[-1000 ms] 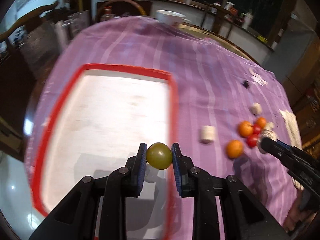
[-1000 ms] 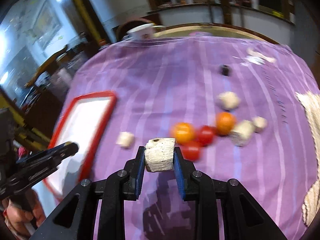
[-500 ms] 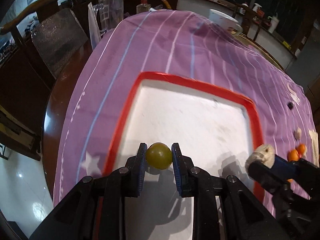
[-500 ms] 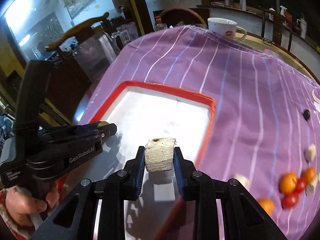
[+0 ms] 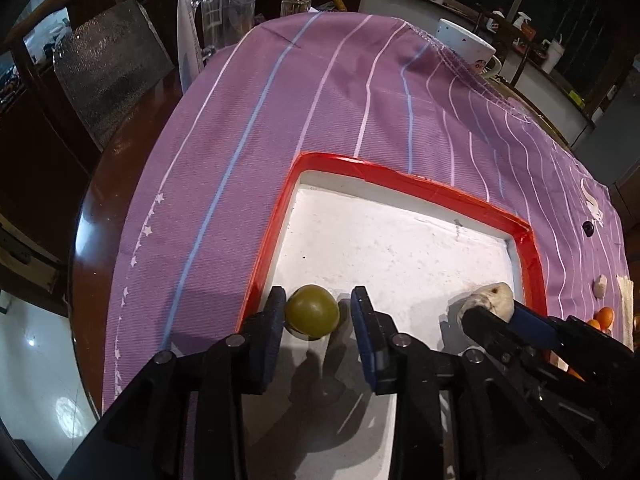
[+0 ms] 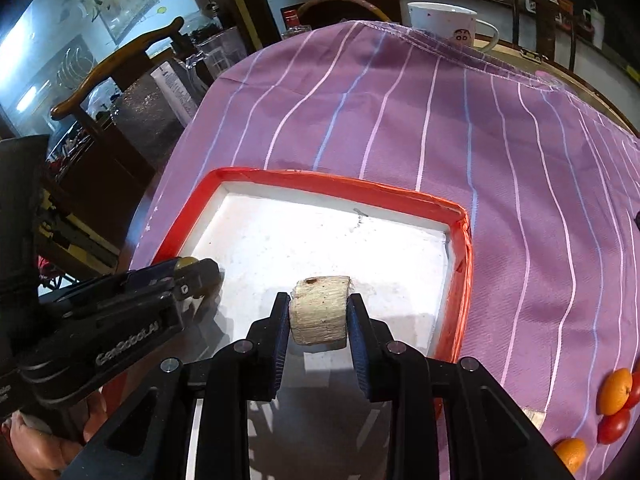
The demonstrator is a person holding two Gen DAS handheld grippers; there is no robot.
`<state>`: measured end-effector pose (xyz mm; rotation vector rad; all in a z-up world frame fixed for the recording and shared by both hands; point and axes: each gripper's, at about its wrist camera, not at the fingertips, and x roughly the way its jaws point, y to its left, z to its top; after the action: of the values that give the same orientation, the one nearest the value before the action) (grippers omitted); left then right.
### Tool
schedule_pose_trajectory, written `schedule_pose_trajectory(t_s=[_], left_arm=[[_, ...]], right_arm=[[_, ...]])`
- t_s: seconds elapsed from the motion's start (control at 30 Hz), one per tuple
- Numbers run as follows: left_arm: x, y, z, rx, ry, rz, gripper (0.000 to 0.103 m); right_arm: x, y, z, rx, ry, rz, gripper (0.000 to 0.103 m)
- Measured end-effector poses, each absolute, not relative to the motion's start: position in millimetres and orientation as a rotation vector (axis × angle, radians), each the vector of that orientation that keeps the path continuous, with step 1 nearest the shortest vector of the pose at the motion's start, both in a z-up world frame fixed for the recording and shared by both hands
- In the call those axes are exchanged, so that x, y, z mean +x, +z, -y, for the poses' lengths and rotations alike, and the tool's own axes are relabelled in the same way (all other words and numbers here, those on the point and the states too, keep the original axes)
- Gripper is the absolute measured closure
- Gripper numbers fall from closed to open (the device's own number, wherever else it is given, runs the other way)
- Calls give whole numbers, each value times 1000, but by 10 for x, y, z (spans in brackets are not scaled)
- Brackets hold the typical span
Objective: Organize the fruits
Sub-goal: 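Carry the grape and chunk into the red-rimmed tray and open both tools, then move both tools back toward the remaining fruit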
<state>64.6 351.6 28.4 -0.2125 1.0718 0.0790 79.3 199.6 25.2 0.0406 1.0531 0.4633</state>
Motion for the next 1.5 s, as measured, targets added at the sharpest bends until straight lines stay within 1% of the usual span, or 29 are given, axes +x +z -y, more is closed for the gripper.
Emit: schedule_pose_trajectory(t_s=[0.07,0.1,0.13,0.27,0.37,0.57,0.67,0.8,0.9,0.97,1.1,1.2,1.37,1.5], left_arm=[[611,323,-3498,-198,82,-1060,65],[590,347,-3490,-191,85,-1051,60],[566,372,-3486,-183,94,-1041,58],[520,431,-3495,-197,99,-1030,55],[501,474,-3498,-201,101,-1027,52],[327,685,-3535,-211,149,-983,47],[199,802,-3554,-249,161,-955,45],[47,933,-3491,-271,162,-925,45],[-53,1022,-3397,-265,151,-910,45],[-116,1078,-3303,-261,138,-903,45],[-219,1175,-3088,-239,114,-894,44],[-288,1225,-2889,-226,90,-895,44],[-401,1282,-2493,-199,72,-900,44],[-470,1370,-2153,-146,75,-890,44]], right_arm=[[782,274,-1977,49,457,-1057,71],[782,283,-1977,50,457,-1056,71],[779,295,-1972,51,453,-1056,70],[783,344,-1925,100,454,-1048,67],[776,434,-1899,128,468,-1007,60],[664,649,-1749,268,540,-999,59],[510,699,-1603,424,628,-1052,59],[300,600,-1383,688,771,-1169,57],[176,545,-1226,807,844,-1229,57],[106,571,-1075,787,832,-1241,57],[13,720,-633,608,724,-1212,57],[5,794,-228,533,634,-1213,57],[15,1053,663,402,465,-1152,57],[100,1361,1430,219,261,-1091,57]])
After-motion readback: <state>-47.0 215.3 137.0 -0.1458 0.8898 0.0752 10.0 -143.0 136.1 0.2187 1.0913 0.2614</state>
